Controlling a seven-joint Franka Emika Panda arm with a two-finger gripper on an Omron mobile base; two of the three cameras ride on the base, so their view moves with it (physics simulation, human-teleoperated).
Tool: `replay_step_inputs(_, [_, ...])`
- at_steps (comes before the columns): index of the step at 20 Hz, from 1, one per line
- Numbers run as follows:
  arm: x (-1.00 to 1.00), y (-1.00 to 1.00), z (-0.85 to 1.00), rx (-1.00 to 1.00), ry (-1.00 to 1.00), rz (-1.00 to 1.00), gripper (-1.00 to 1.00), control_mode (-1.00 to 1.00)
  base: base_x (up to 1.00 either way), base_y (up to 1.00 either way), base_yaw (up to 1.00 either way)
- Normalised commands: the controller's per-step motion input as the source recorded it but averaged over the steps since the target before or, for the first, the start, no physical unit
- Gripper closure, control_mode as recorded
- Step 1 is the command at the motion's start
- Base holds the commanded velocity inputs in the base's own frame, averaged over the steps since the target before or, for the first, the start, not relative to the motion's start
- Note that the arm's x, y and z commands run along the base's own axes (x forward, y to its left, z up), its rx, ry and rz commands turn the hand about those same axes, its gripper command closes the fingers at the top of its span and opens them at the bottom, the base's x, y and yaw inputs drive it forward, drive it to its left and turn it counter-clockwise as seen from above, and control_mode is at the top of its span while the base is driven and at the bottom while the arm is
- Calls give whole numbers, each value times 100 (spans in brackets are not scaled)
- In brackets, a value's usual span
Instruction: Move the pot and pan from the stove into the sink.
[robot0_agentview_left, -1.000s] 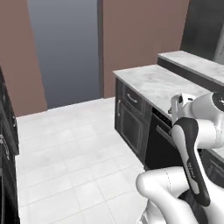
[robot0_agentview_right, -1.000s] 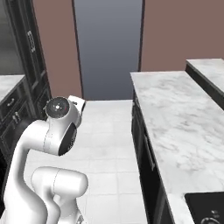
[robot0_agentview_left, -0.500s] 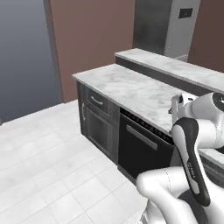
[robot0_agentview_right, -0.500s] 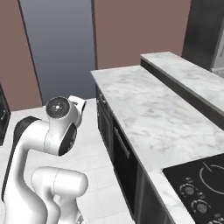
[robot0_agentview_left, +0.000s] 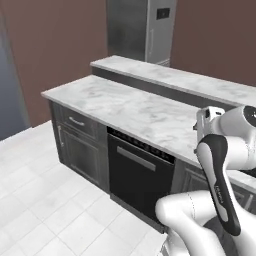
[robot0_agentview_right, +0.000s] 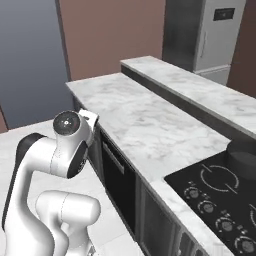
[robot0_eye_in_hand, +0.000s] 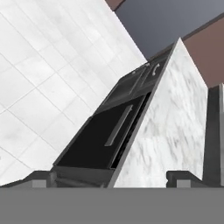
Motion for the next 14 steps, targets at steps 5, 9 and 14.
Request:
replay_step_inputs(5, [0,0,0,0,0,0,-100,100,-18,-2,-35])
replay_step_inputs(9, [0,0,0,0,0,0,-100,100,-5,-2,-38])
replay_step_inputs(14, [0,0,0,0,0,0,-100,100,0,-3,-40])
